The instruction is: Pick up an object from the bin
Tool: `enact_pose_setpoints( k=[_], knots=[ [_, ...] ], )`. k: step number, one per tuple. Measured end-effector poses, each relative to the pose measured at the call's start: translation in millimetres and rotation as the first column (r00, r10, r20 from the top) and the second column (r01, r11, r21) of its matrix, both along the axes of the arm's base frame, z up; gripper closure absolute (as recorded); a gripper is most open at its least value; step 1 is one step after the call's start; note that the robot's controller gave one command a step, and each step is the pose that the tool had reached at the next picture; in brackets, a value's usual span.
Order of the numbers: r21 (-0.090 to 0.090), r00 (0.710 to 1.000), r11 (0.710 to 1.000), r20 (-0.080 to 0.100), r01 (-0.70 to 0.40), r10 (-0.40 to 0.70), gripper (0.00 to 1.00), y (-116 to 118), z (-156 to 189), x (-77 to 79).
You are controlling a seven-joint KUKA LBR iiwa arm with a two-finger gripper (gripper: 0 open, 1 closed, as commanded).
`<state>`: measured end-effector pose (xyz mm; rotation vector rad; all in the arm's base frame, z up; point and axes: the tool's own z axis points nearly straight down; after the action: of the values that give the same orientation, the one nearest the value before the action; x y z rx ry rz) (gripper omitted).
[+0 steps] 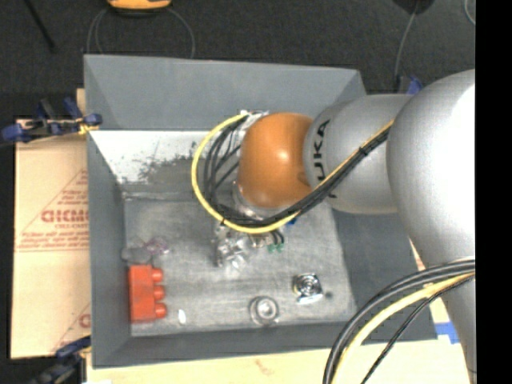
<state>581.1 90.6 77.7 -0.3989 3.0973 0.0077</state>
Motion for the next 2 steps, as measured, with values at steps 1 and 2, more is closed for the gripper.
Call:
enact_pose_setpoints(
  k=[1,2],
  knots=[
    [-0.007,1.000,1.000,-0.005,-0.021,0.021,1.00,-1,151,-13.5],
    [-0.003,0.995,0.995,-0.011,0.104,-0.104,1.00,-25,52,-15.6]
  ],
)
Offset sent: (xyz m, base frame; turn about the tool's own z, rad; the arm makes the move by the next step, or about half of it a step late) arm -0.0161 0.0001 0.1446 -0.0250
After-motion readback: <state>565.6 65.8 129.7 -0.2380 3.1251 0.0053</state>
